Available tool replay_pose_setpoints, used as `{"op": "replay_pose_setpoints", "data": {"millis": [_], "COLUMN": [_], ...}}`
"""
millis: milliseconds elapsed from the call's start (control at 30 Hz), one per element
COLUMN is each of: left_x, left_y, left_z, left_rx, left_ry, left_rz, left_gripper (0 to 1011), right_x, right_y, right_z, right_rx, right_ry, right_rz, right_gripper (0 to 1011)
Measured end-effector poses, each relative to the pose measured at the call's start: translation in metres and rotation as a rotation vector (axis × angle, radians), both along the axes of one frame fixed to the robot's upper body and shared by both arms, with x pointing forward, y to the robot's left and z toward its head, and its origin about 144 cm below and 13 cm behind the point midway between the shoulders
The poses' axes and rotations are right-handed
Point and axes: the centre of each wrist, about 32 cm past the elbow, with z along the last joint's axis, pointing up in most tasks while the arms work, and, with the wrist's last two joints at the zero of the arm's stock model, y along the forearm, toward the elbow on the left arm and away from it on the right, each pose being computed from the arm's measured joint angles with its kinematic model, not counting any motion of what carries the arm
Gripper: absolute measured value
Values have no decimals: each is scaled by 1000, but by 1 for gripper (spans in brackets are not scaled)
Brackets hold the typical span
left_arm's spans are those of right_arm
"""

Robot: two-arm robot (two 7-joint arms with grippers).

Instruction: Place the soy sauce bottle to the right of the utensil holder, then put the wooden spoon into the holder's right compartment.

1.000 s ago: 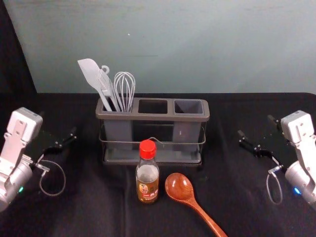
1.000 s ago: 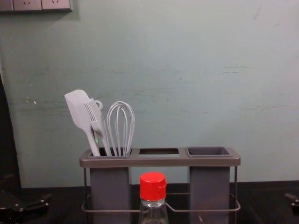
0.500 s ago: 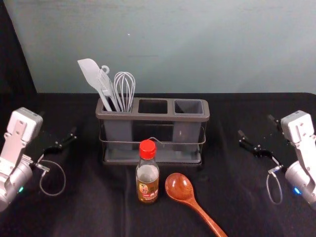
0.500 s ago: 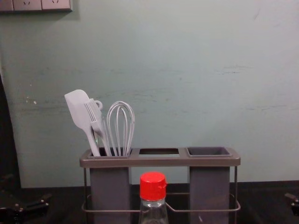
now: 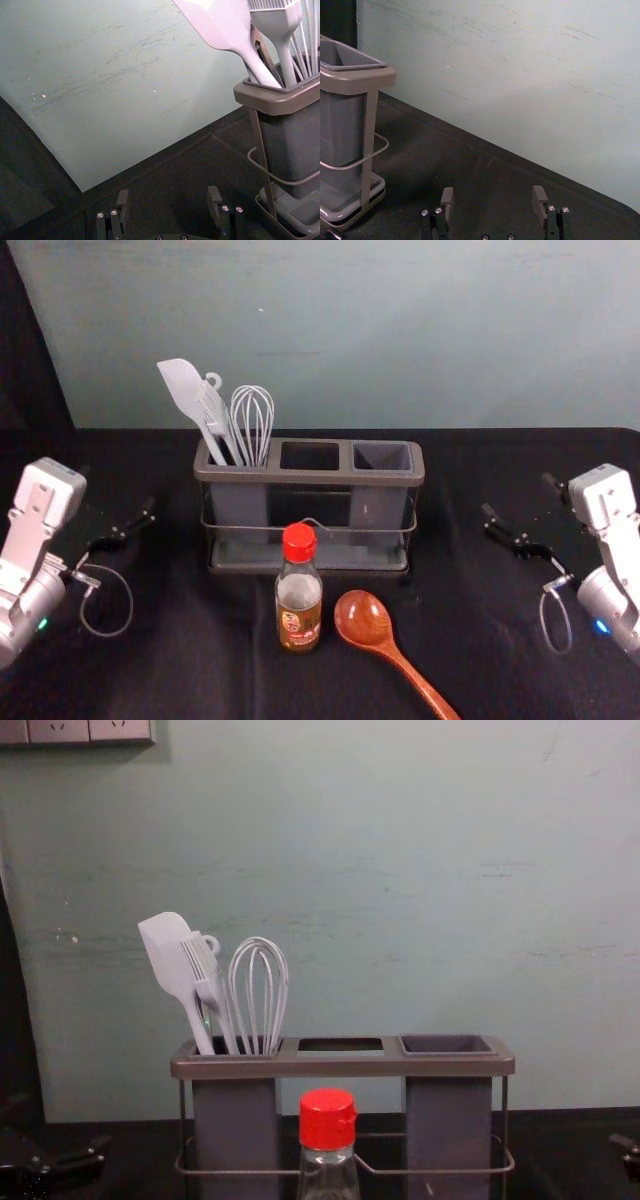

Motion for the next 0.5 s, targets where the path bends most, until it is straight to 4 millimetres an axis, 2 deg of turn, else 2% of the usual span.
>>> {"op": "replay_pose_setpoints", "data": {"millis": [500], "left_x": [0], "left_y": [0], "left_z": [0], "left_rx": [0], "left_ry": [0], "left_rz": [0], "left_gripper": [1012], "right_x": [0], "right_y": [0], "right_z": [0], "right_rx": [0], "right_ry": [0], "right_rz": [0], "right_gripper": [1004]}}
